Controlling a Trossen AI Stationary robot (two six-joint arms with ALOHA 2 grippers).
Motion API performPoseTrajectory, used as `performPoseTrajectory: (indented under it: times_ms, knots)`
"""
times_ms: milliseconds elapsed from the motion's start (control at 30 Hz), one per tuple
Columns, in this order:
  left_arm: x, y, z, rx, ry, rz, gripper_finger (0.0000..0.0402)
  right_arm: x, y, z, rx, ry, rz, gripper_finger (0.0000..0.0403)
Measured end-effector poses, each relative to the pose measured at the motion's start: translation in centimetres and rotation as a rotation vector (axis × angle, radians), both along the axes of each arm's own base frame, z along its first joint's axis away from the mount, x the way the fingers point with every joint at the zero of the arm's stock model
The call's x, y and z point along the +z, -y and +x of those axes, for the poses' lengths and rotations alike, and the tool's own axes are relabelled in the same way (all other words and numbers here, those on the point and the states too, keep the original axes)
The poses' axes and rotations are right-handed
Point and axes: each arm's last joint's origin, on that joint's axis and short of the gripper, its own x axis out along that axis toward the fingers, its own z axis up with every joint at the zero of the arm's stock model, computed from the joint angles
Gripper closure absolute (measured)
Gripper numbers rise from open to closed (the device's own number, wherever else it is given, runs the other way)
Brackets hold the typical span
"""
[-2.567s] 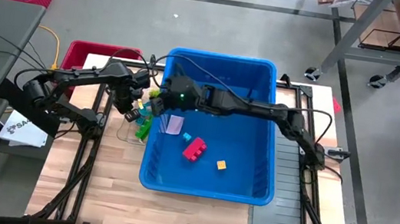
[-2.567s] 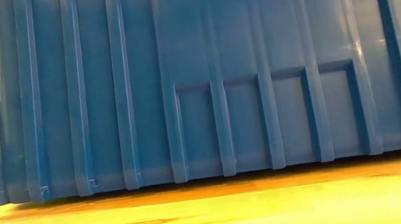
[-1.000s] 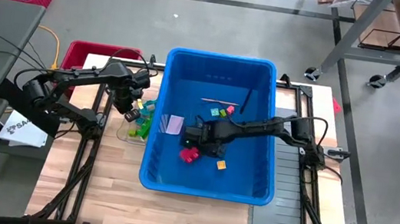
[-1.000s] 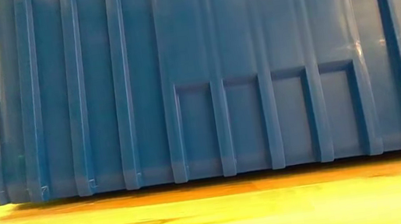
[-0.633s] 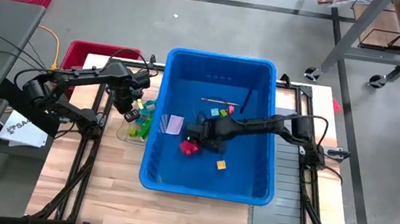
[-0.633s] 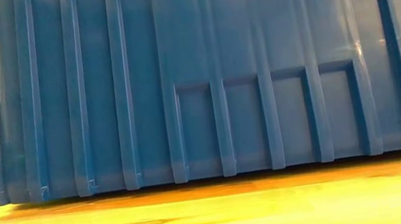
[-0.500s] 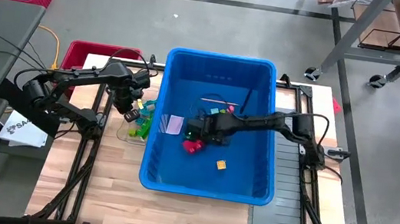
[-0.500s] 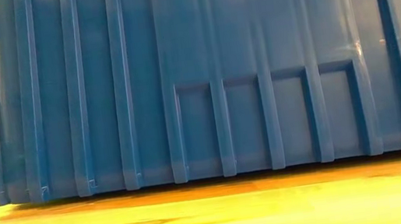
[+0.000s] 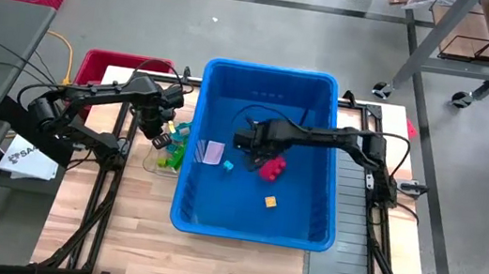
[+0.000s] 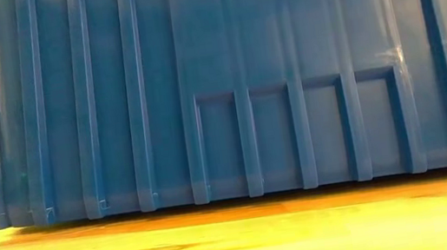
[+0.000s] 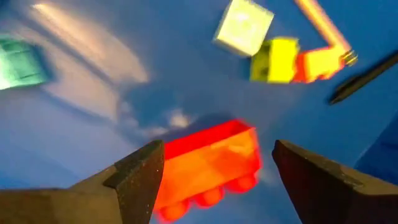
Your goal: Sort blocks
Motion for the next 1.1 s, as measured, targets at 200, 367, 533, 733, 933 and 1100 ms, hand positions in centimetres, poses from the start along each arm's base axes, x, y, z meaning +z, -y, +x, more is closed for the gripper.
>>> performPoseTrajectory:
  times_ms: [200, 367, 533, 733, 933, 1100]
  knots:
    - [0.0, 0.0, 0.0, 0.032, -0.004, 0.005, 0.0401, 0.8, -0.5, -0.8, -0.494, 0.023, 0.049, 0.0110]
    - [0.0, 0.0, 0.0, 0.043, -0.006, 0.005, 0.0402, -0.9, -0.1, -1.9, -0.714, -0.030, 0.042, 0.0110]
    - [0.0, 0.0, 0.0, 0.019, -0.003, 0.003, 0.0402, -2.2, 0.4, -1.2, -0.812, 0.070, 0.122, 0.0110]
    - [0.0, 0.0, 0.0, -0.004, -0.002, -0.002, 0.0402, -3.7, 0.2, -1.9, -1.010, 0.048, 0.126, 0.0110]
    - [0.0, 0.0, 0.0, -0.052, 0.007, -0.005, 0.0402, -4.9, 0.3, -1.8, -1.111, 0.109, 0.142, 0.0110]
    - [0.0, -0.1, 0.1, -0.055, 0.016, 0.003, 0.0402, -7.0, 1.0, -1.7, -1.002, 0.179, 0.192, 0.0110]
